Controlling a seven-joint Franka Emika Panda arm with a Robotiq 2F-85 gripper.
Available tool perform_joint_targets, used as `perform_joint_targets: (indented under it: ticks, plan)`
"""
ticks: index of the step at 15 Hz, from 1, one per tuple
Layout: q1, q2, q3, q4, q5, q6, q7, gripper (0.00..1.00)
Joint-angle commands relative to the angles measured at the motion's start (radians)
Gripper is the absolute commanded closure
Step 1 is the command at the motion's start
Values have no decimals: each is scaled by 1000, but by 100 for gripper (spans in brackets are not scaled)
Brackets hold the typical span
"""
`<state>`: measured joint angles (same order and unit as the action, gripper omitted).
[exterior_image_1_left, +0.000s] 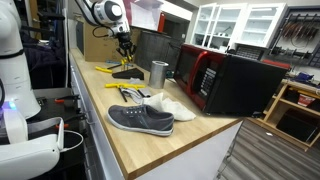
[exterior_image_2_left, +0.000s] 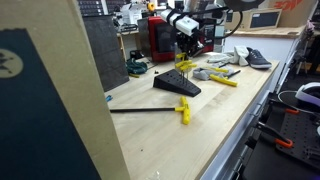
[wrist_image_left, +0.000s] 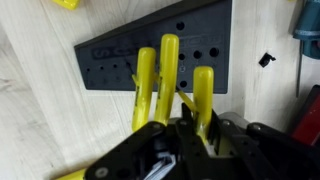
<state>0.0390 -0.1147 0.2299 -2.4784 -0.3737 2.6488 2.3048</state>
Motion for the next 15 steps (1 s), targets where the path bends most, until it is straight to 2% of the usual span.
perform_joint_targets:
  ticks: [1,15]
  plan:
    - [6,26,5,11,-26,65,126,96]
    - [24,48,-3,26,-16,52,137,96]
